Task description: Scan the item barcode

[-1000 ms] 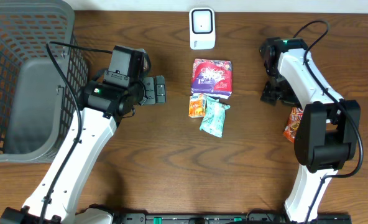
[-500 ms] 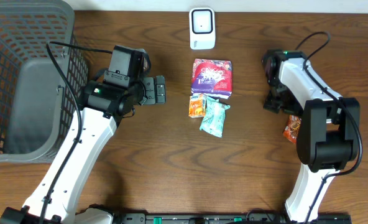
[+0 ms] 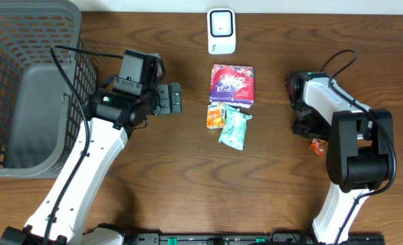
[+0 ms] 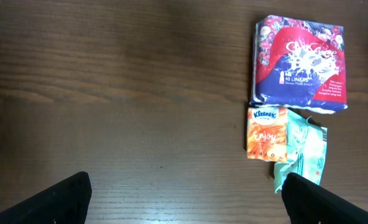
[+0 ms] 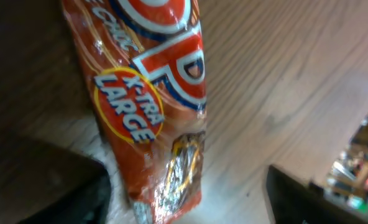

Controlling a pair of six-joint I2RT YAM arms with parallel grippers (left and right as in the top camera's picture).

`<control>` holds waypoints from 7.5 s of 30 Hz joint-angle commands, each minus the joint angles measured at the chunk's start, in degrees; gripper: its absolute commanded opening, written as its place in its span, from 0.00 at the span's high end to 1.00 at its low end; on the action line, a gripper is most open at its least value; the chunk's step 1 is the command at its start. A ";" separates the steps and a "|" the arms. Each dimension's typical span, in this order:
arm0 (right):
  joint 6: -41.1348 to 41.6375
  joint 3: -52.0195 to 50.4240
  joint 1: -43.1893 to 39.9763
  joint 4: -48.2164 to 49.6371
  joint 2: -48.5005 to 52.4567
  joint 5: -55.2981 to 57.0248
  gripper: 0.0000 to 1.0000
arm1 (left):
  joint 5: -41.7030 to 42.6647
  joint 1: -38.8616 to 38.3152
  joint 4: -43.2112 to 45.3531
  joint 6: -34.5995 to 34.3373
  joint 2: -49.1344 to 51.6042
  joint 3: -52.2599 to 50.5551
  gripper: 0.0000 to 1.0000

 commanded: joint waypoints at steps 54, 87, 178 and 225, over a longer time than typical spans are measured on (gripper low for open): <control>-36.02 4.11 -20.41 -4.37 2.91 -58.40 0.88 | -0.70 0.17 -0.28 0.52 0.31 0.76 0.02; -28.96 17.22 -8.31 -5.03 1.86 -47.65 0.92 | -0.70 0.17 -0.28 0.52 0.31 0.76 0.02; -6.73 10.51 12.85 0.33 1.88 -4.24 0.11 | -0.70 0.17 -0.28 0.50 0.31 0.76 0.02; -39.91 8.39 -9.07 10.25 1.92 -91.80 0.99 | -0.70 0.17 -0.28 0.52 0.31 0.76 0.02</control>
